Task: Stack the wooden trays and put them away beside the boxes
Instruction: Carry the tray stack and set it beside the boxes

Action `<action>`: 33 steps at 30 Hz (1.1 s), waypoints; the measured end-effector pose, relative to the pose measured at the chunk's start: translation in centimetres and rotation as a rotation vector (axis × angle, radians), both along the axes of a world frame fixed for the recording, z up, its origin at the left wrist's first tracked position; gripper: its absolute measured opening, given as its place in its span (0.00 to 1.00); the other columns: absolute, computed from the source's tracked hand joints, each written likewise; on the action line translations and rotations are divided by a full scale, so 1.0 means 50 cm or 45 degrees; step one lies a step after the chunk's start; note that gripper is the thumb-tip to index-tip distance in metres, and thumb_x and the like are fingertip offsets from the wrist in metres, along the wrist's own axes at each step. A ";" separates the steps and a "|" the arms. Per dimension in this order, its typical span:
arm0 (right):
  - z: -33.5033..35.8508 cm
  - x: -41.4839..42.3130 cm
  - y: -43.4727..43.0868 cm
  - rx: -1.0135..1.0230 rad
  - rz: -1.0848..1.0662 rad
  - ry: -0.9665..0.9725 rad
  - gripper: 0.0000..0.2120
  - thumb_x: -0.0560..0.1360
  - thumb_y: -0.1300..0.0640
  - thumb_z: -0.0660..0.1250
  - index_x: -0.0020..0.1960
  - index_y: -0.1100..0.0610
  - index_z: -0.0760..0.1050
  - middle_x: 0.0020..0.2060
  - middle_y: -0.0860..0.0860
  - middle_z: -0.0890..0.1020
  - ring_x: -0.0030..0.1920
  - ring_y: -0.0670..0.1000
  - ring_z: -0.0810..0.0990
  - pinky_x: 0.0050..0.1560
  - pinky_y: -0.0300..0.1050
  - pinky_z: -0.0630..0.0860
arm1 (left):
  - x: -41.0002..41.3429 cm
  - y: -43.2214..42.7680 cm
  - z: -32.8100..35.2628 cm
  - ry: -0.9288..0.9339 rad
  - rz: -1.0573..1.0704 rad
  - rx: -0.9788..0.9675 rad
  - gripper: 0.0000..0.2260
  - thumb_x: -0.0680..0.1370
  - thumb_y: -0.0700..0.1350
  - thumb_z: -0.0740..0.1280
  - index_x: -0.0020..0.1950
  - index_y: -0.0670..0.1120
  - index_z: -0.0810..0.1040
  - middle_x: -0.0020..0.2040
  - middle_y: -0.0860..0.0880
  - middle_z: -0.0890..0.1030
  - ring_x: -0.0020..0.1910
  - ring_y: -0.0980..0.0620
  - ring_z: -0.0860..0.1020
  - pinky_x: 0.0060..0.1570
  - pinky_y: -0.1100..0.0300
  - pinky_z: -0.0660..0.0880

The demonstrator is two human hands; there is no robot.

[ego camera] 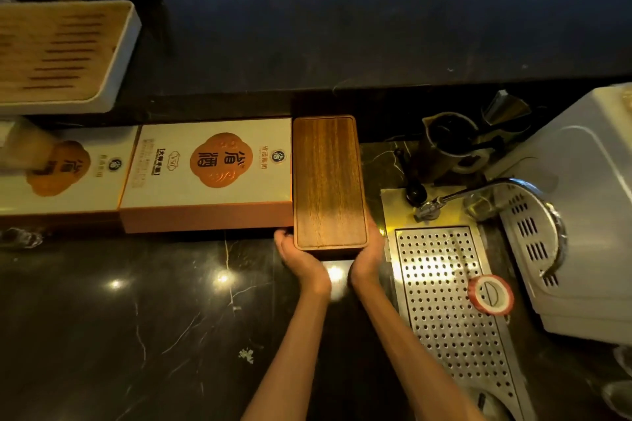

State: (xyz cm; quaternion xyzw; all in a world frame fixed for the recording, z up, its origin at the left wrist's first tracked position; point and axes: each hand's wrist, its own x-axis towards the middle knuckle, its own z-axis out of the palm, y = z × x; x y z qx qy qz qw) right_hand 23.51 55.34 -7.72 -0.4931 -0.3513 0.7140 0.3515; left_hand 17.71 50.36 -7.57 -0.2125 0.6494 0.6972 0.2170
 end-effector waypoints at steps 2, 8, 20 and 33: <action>0.032 0.045 0.016 0.196 0.337 -0.127 0.20 0.81 0.45 0.55 0.69 0.50 0.73 0.62 0.50 0.80 0.64 0.52 0.77 0.64 0.51 0.74 | -0.001 -0.039 0.026 0.108 -0.148 0.022 0.17 0.82 0.47 0.53 0.65 0.39 0.71 0.60 0.37 0.77 0.61 0.38 0.74 0.59 0.51 0.74; 0.091 0.091 0.040 0.679 1.114 -0.590 0.41 0.67 0.41 0.74 0.70 0.28 0.53 0.59 0.25 0.73 0.60 0.29 0.72 0.57 0.26 0.71 | -0.038 -0.146 0.067 0.315 -1.202 0.004 0.29 0.75 0.59 0.66 0.74 0.57 0.61 0.70 0.57 0.72 0.68 0.62 0.71 0.64 0.63 0.69; 0.081 0.047 0.047 0.637 1.030 -0.947 0.43 0.63 0.56 0.81 0.71 0.53 0.61 0.60 0.49 0.79 0.62 0.52 0.77 0.57 0.39 0.69 | -0.064 -0.096 0.035 0.539 -1.243 -0.462 0.26 0.72 0.39 0.74 0.67 0.52 0.71 0.54 0.57 0.80 0.56 0.58 0.78 0.52 0.68 0.71; 0.126 0.051 0.029 0.574 1.013 -0.992 0.47 0.68 0.58 0.77 0.76 0.56 0.51 0.64 0.55 0.77 0.64 0.57 0.77 0.64 0.54 0.74 | -0.059 -0.112 0.107 0.727 -1.389 -0.467 0.24 0.72 0.40 0.74 0.66 0.46 0.71 0.55 0.56 0.80 0.53 0.65 0.78 0.50 0.71 0.75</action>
